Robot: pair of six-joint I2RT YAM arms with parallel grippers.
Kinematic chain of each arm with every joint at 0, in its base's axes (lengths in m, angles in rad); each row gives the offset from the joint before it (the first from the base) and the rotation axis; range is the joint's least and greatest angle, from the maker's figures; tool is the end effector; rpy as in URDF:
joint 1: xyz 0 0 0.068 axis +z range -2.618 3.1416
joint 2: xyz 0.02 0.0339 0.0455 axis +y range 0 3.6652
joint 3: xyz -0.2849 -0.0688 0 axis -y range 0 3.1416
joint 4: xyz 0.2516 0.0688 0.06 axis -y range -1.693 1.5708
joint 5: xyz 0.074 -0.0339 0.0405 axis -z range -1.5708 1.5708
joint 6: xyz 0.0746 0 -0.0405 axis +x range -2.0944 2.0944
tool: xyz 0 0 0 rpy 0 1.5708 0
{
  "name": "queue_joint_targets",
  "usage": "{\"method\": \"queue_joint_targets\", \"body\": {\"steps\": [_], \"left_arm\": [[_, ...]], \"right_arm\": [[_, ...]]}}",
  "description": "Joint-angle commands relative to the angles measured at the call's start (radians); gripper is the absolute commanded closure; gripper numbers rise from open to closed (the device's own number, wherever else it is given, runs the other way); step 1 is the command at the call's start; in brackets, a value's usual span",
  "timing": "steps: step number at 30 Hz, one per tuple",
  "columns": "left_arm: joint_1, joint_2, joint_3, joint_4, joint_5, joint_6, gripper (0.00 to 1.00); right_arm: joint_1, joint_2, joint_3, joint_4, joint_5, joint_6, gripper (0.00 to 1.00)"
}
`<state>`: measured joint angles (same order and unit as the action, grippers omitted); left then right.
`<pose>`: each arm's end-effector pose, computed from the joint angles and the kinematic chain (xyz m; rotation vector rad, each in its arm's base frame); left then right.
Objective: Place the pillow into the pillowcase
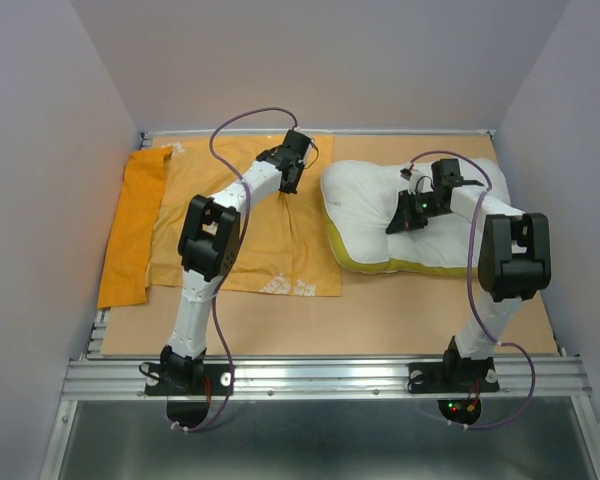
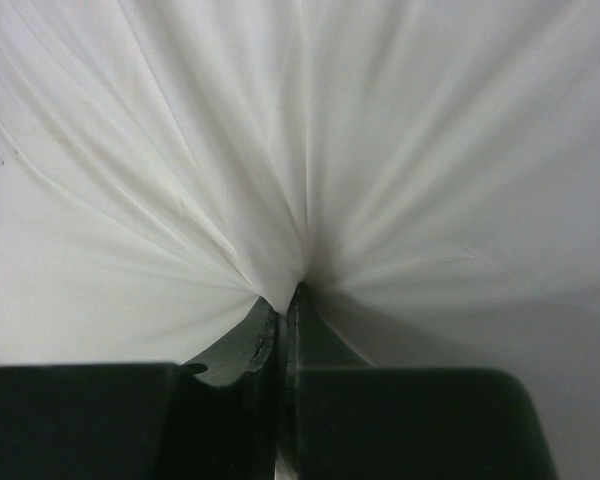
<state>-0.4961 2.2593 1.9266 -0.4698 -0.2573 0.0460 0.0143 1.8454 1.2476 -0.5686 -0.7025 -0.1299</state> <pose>0.5015 -0.2499 0.2029 0.5082 2.2855 0.0839 0.3898 0.0538 0.1753 -0.3763 2.5401 0.9064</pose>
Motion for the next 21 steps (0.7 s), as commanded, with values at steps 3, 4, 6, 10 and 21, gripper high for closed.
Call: {"method": "queue_joint_targets", "body": {"steps": [3, 4, 6, 10, 21], "left_arm": [[0.031, -0.133, 0.021, -0.029, 0.154, 0.041, 1.00], [0.039, -0.153, 0.025, -0.033, 0.180, 0.049, 1.00], [0.048, -0.171, 0.031, -0.055, 0.253, 0.067, 1.00], [0.068, -0.234, 0.025, -0.090, 0.375, 0.107, 1.00], [0.110, -0.296, 0.020, -0.148, 0.486, 0.132, 1.00]], "right_arm": [[0.001, -0.077, 0.067, -0.019, -0.049, 0.038, 0.99], [0.001, -0.081, 0.087, -0.017, -0.063, 0.052, 0.99], [0.001, -0.097, 0.113, -0.017, -0.090, 0.075, 1.00], [0.001, -0.110, 0.190, -0.007, -0.188, 0.153, 0.99], [0.119, -0.112, 0.305, 0.087, -0.311, 0.236, 0.99]]}}
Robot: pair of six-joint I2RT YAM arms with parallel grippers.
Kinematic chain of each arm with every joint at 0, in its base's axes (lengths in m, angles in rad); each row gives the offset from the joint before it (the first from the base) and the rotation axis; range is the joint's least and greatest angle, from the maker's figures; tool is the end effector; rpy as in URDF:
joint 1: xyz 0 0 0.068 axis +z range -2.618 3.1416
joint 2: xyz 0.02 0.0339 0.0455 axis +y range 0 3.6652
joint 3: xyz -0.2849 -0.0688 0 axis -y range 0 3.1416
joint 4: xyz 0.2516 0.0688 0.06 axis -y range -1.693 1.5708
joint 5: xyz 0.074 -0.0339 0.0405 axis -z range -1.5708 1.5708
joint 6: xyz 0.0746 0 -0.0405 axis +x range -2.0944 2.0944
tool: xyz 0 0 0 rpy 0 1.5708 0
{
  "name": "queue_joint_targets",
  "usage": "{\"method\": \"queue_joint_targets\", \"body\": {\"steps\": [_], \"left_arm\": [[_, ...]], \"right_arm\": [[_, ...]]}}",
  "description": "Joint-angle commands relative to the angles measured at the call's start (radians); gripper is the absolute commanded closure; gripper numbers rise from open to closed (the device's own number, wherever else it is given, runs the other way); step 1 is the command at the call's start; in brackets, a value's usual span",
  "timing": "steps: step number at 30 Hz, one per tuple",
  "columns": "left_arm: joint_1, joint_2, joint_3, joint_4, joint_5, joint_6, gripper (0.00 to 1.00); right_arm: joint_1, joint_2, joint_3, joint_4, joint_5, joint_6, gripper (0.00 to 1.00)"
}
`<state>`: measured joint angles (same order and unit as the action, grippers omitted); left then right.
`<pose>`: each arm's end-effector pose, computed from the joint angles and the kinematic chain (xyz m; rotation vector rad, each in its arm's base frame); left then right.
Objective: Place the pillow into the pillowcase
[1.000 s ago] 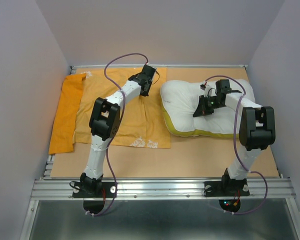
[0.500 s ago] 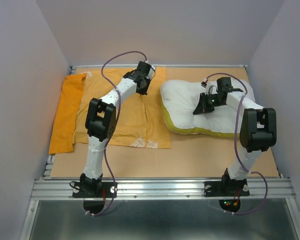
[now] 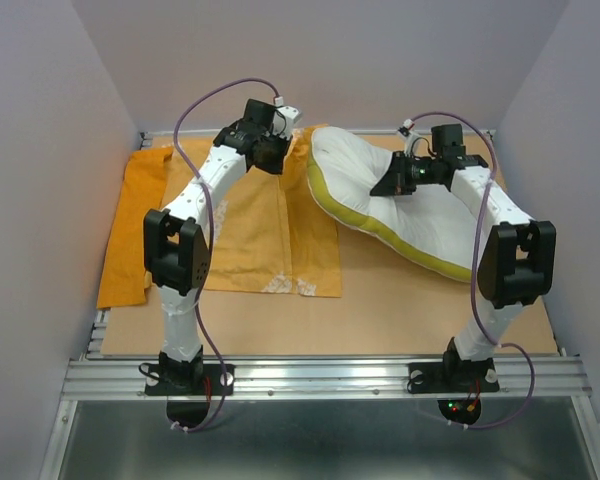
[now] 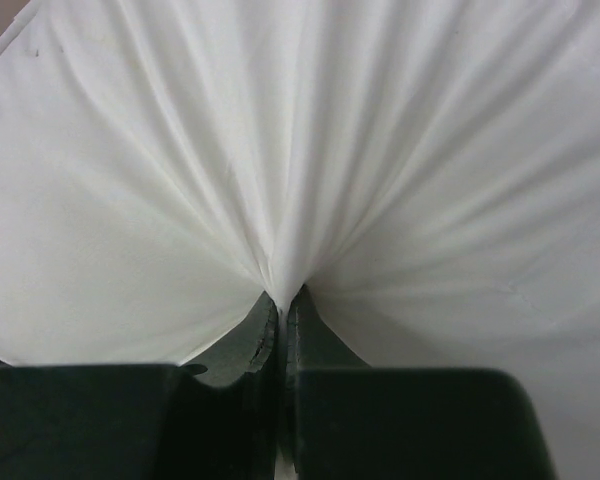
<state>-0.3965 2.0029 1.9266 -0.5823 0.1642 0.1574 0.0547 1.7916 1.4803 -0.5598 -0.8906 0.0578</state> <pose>0.4671 -0.2088 0.3225 0.6980 2.1256 -0.3134 0.4144 0.0808 0.2790 -0.3911 2.2668 1.1264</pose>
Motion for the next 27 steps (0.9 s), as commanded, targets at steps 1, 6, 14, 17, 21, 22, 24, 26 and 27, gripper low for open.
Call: {"method": "queue_joint_targets", "body": {"steps": [1, 6, 14, 17, 21, 22, 24, 26, 27], "left_arm": [[0.010, -0.041, 0.018, -0.037, 0.067, 0.021, 1.00], [0.021, -0.041, 0.028, -0.053, 0.086, 0.028, 1.00], [0.067, -0.062, 0.038, -0.070, 0.204, 0.056, 1.00], [0.067, -0.073, 0.035, -0.079, 0.241, 0.079, 1.00], [0.067, -0.087, 0.022, -0.088, 0.300, 0.108, 1.00], [0.065, -0.087, 0.018, -0.100, 0.310, 0.116, 1.00], [0.065, -0.087, 0.009, -0.108, 0.324, 0.122, 1.00], [0.065, -0.092, -0.006, -0.114, 0.319, 0.129, 1.00], [0.065, -0.095, -0.012, -0.114, 0.295, 0.126, 1.00]], "right_arm": [[0.092, -0.055, 0.066, 0.083, -0.128, 0.037, 0.99], [0.187, -0.075, -0.012, 0.084, -0.176, -0.048, 0.99], [0.237, -0.095, -0.170, -0.104, -0.098, -0.393, 0.99], [0.250, -0.095, -0.186, -0.144, -0.039, -0.493, 1.00], [0.273, -0.060, -0.148, -0.173, 0.033, -0.562, 0.99], [0.274, -0.037, -0.134, -0.173, 0.045, -0.572, 1.00], [0.275, -0.015, -0.104, -0.173, 0.056, -0.579, 0.99], [0.277, 0.000, -0.080, -0.181, 0.073, -0.592, 1.00], [0.277, -0.004, -0.078, -0.184, 0.077, -0.598, 1.00]]}}
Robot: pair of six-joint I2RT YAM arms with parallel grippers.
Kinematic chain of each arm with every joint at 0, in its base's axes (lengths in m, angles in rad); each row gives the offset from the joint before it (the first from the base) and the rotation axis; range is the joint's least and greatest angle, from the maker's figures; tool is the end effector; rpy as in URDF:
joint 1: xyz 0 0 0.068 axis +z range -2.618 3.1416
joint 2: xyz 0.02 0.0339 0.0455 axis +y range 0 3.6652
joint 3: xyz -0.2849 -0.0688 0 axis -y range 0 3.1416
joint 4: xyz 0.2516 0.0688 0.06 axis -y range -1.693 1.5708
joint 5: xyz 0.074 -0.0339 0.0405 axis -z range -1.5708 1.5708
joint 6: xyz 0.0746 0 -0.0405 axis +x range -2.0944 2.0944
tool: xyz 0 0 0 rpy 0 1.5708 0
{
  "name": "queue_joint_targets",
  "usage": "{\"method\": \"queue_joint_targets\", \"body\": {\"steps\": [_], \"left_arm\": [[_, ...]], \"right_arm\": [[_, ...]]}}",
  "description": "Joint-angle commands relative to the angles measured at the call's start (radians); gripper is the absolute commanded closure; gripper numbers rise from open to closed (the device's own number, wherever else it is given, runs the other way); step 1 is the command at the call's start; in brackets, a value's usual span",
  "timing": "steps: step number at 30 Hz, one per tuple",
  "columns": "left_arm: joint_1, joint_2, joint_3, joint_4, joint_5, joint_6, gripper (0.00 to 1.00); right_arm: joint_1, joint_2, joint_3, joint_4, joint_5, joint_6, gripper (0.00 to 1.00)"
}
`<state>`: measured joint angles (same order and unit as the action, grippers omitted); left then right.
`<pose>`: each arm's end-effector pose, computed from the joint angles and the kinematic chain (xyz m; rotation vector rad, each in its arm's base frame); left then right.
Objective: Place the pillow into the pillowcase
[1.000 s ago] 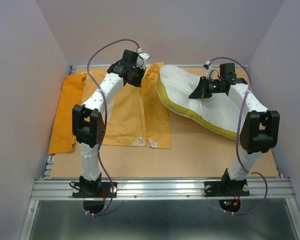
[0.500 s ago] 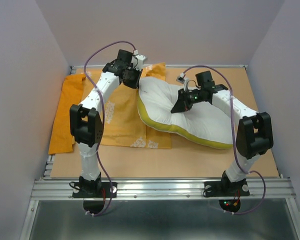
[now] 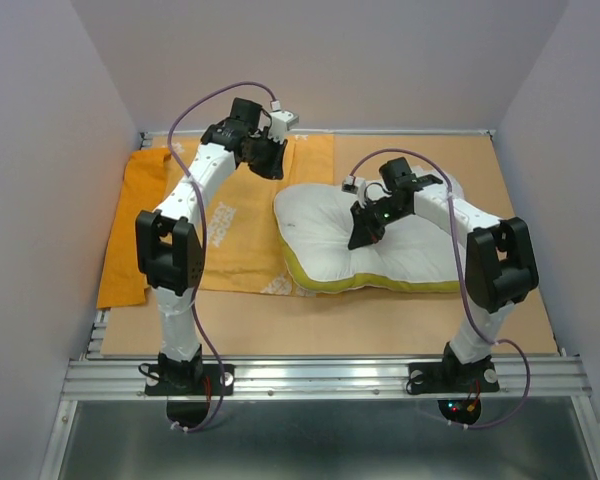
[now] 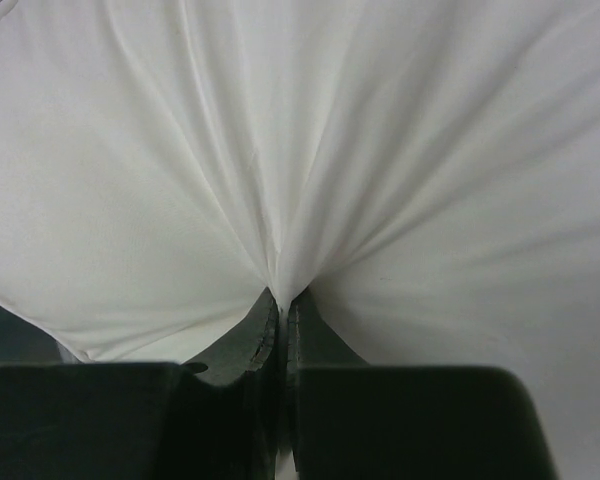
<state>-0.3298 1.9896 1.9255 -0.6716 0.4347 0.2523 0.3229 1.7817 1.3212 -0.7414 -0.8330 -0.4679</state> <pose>0.4589 -0.1903 0.3225 0.8647 2.1113 -0.5401 0.3395 0.1718 0.2182 -1.1618 2.2439 1.0771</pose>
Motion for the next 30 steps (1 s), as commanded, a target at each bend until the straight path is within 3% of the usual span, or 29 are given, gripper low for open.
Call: {"method": "queue_joint_targets", "body": {"steps": [1, 3, 4, 7, 8, 11, 12, 13, 14, 15, 19, 24, 30], "left_arm": [[0.000, -0.083, -0.017, -0.023, 0.013, 0.030, 1.00], [0.000, -0.109, -0.077, 0.004, -0.052, 0.001, 1.00], [0.003, -0.130, -0.121, 0.029, -0.062, -0.010, 0.90], [0.005, -0.242, -0.334, 0.159, -0.085, -0.059, 0.74], [0.005, -0.288, -0.417, 0.209, -0.083, -0.076, 0.63], [0.005, -0.322, -0.483, 0.250, -0.062, -0.090, 0.54], [0.005, -0.319, -0.493, 0.250, -0.056, -0.091, 0.54], [0.006, -0.315, -0.490, 0.245, -0.056, -0.091, 0.54], [0.009, -0.304, -0.482, 0.230, -0.031, -0.082, 0.54], [0.014, -0.301, -0.481, 0.224, -0.016, -0.082, 0.54], [0.041, -0.313, -0.480, 0.218, 0.047, -0.061, 0.52], [0.058, -0.310, -0.467, 0.208, 0.090, -0.061, 0.49], [0.100, -0.318, -0.473, 0.210, 0.133, -0.073, 0.36]], "right_arm": [[0.008, -0.004, 0.078, -0.004, 0.028, -0.077, 0.99], [0.007, -0.050, 0.061, -0.004, 0.051, -0.081, 1.00], [0.007, -0.068, 0.055, -0.004, 0.057, -0.083, 0.99], [0.007, -0.143, 0.046, -0.001, 0.087, -0.080, 0.99], [0.007, -0.159, 0.047, -0.001, 0.109, -0.078, 0.99], [0.010, -0.211, 0.018, 0.032, 0.172, -0.074, 0.98], [0.010, -0.209, 0.004, 0.059, 0.219, -0.068, 0.79], [0.010, -0.200, -0.002, 0.056, 0.233, -0.064, 0.32], [0.010, -0.177, 0.003, 0.022, 0.239, -0.070, 0.05], [0.010, -0.174, 0.009, 0.010, 0.238, -0.075, 0.00], [0.011, -0.173, 0.062, 0.019, 0.262, -0.066, 0.00], [0.050, -0.023, 0.154, 0.011, 0.370, -0.083, 0.00], [0.151, 0.096, 0.145, 0.056, 0.460, -0.133, 0.00]]}}
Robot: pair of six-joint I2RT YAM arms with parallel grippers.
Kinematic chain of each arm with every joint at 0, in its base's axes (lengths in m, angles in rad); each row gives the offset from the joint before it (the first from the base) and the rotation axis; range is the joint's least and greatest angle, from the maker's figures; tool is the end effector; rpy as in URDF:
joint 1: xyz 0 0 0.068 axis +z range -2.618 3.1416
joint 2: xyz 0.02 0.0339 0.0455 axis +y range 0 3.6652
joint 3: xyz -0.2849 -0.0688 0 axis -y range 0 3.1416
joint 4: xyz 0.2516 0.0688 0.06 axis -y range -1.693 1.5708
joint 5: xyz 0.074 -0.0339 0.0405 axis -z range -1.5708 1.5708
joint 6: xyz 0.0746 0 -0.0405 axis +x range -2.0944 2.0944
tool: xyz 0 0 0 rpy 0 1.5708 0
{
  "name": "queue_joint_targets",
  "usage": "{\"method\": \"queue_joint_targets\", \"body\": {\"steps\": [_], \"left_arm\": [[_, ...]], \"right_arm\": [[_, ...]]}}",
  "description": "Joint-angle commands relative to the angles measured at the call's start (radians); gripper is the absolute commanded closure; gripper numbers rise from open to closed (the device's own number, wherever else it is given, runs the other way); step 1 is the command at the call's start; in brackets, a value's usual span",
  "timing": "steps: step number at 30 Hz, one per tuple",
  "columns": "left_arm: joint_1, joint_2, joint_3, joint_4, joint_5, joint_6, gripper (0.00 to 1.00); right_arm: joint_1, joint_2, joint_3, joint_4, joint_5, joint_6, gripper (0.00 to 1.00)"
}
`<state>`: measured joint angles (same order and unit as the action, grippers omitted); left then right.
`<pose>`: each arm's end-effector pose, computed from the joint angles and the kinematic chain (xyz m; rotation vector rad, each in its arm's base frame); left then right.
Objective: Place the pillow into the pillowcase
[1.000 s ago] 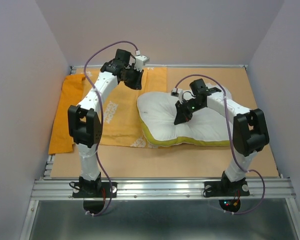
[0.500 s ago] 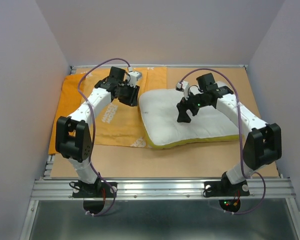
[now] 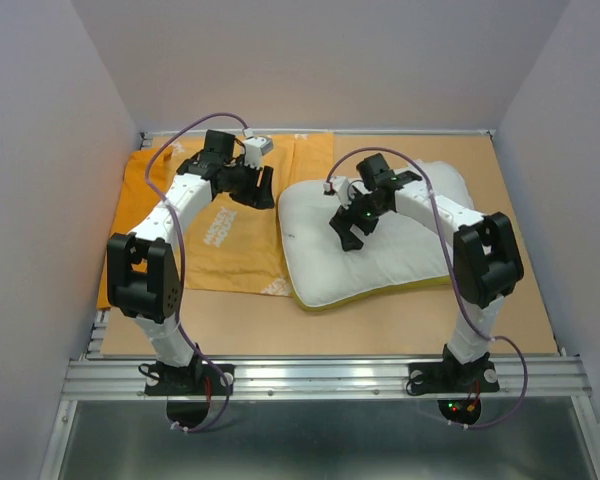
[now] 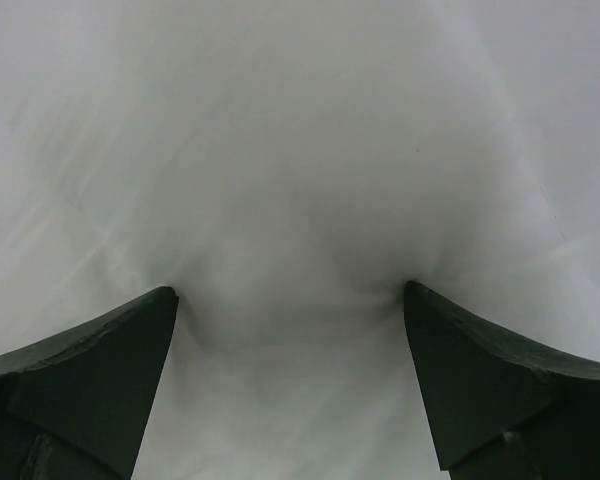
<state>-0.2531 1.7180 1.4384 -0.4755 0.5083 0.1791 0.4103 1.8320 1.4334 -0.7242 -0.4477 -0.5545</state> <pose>0.3990 -0.1407 0.2882 0.7369 2.1664 -0.6267 0.3630 0.1931 0.2191 -1.3324 2.2522 0.5505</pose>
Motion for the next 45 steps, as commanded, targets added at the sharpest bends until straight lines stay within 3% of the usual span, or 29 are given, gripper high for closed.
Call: {"method": "queue_joint_targets", "body": {"steps": [1, 6, 7, 8, 9, 10, 11, 16, 21, 34, 39, 42, 43, 44, 45], "left_arm": [[0.028, -0.046, 0.014, 0.011, 0.062, 0.002, 0.32], [0.046, -0.057, 0.007, 0.014, 0.064, 0.002, 0.28], [0.049, -0.058, 0.004, 0.014, 0.061, 0.000, 0.28], [0.051, -0.066, -0.006, 0.023, 0.046, -0.003, 0.28], [0.051, -0.070, -0.013, 0.031, 0.029, -0.004, 0.28], [0.051, -0.074, -0.024, 0.044, 0.004, -0.027, 0.28], [0.049, -0.081, -0.044, 0.075, -0.045, -0.041, 0.29], [0.006, -0.066, -0.069, 0.159, -0.240, -0.131, 0.39], [-0.083, 0.023, -0.001, 0.199, -0.424, -0.135, 0.45], [-0.163, 0.314, 0.220, 0.153, -0.501, -0.176, 0.43], [-0.167, 0.367, 0.247, 0.144, -0.599, -0.168, 0.56], [-0.167, 0.387, 0.270, 0.124, -0.625, -0.162, 0.77], [-0.167, 0.387, 0.275, 0.123, -0.626, -0.156, 0.92], [-0.167, 0.379, 0.280, 0.112, -0.622, -0.152, 1.00], [-0.167, 0.370, 0.280, 0.109, -0.617, -0.147, 1.00]], "right_arm": [[0.073, 0.082, 0.016, 0.051, 0.095, -0.059, 0.00], [0.097, 0.205, -0.022, 0.097, 0.168, -0.093, 0.02], [0.101, 0.211, -0.036, 0.098, 0.168, -0.093, 0.12], [0.101, 0.207, -0.065, 0.098, 0.170, -0.090, 0.35], [0.099, 0.199, -0.079, 0.098, 0.170, -0.082, 0.48], [0.099, 0.185, -0.090, 0.100, 0.170, -0.076, 0.68], [0.094, 0.141, -0.102, 0.101, 0.165, -0.049, 0.99], [0.053, -0.058, -0.051, 0.103, 0.092, 0.056, 0.99], [-0.019, -0.126, 0.013, 0.101, 0.128, 0.094, 0.99], [-0.116, -0.116, 0.016, 0.108, 0.149, 0.079, 0.99], [-0.117, -0.108, 0.016, 0.109, 0.129, 0.088, 0.99], [-0.117, -0.100, 0.021, 0.109, 0.126, 0.094, 1.00], [-0.117, -0.099, 0.022, 0.109, 0.119, 0.096, 1.00], [-0.117, -0.099, 0.021, 0.109, 0.118, 0.097, 0.99], [-0.117, -0.099, 0.022, 0.108, 0.112, 0.097, 1.00]]}}
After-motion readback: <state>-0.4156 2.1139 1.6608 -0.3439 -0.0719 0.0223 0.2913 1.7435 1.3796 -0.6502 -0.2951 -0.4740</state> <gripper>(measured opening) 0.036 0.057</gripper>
